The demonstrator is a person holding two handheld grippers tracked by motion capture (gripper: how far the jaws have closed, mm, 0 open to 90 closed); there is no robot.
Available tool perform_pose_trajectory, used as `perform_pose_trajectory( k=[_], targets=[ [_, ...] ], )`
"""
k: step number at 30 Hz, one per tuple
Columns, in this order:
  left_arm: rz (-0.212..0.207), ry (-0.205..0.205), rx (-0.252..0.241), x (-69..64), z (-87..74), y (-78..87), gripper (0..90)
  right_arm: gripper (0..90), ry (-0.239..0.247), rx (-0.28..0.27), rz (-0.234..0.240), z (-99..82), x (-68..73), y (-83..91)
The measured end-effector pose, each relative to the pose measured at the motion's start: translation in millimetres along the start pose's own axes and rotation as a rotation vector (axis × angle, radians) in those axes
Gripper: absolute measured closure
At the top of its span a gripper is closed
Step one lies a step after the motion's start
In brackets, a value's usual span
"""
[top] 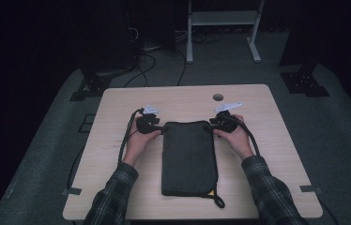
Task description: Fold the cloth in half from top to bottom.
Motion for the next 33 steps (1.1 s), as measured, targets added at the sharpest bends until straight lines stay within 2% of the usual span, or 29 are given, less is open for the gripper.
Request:
perform_pose_trajectory(
  k=[1, 3, 7, 10, 12, 13, 18, 20, 24, 25, 27, 29, 30, 33],
  targets=[
    [-0.001, 0.001, 0.004, 1.4, 1.7, -3.0, 39.3, 48.6, -0.011, -0.011, -0.003, -0.1, -3.9, -1.8],
    [0.013, -0.002, 0.008, 3.9, 3.9, -7.6, 41.3, 47.8, -0.029, 0.005, -0.002, -0.5, -11.4, -6.2],
    [0.023, 0.008, 0.023, 10.7, 3.5, -12.2, 45.7, 46.8, -0.045, 0.024, 0.013, -1.1, -16.3, -12.8],
    [0.018, -0.001, 0.042, 12.7, 1.2, -16.0, 46.8, 45.9, -0.039, 0.046, 0.017, -1.0, -15.7, -18.8],
    [0.005, -0.020, 0.048, 12.2, -0.1, -19.3, 46.6, 45.4, -0.032, 0.052, 0.025, -1.2, -15.2, -21.9],
    [0.012, -0.028, 0.056, 11.2, -0.6, -21.2, 46.9, 45.2, -0.032, 0.059, 0.029, -1.5, -14.1, -23.8],
    [-0.010, -0.050, 0.048, 10.1, -1.4, -22.6, 53.4, 46.7, 0.000, 0.040, 0.030, -2.1, -11.8, -27.6],
    [-0.043, -0.057, 0.040, 9.9, -1.8, -22.7, 60.9, 51.5, 0.023, 0.022, 0.031, -3.4, -9.9, -28.8],
    [-0.077, -0.081, 0.045, 7.8, -1.4, -22.6, 76.1, 62.0, 0.026, 0.014, 0.044, -5.4, -7.3, -28.7],
    [-0.081, -0.082, 0.044, 7.5, -1.2, -22.5, 80.0, 67.5, 0.015, 0.019, 0.056, -5.7, -8.0, -27.9],
    [-0.083, -0.082, 0.051, 6.3, -0.8, -22.1, 84.1, 76.2, -0.003, 0.031, 0.082, -6.3, -9.0, -27.0],
    [-0.082, -0.068, 0.063, 5.9, 0.9, -21.9, 85.2, 79.0, -0.013, 0.039, 0.097, -6.2, -9.4, -26.6],
    [-0.084, -0.054, 0.068, 5.9, 2.1, -22.1, 85.5, 79.6, -0.018, 0.041, 0.095, -5.8, -9.1, -26.6],
    [-0.072, -0.050, 0.064, 6.6, 5.2, -21.5, 85.8, 80.9, -0.013, 0.061, 0.062, -1.9, -7.1, -26.5]
  ],
)
Point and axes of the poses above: each handheld gripper's, and its own axes: y roughly backward along the jaws, z roughly out of its top, x roughly to its left, the point moved 1 cm from there along -y, roughly forward along the jaws, and after that the axes turned 11 degrees about x, right-handed, at the moved point
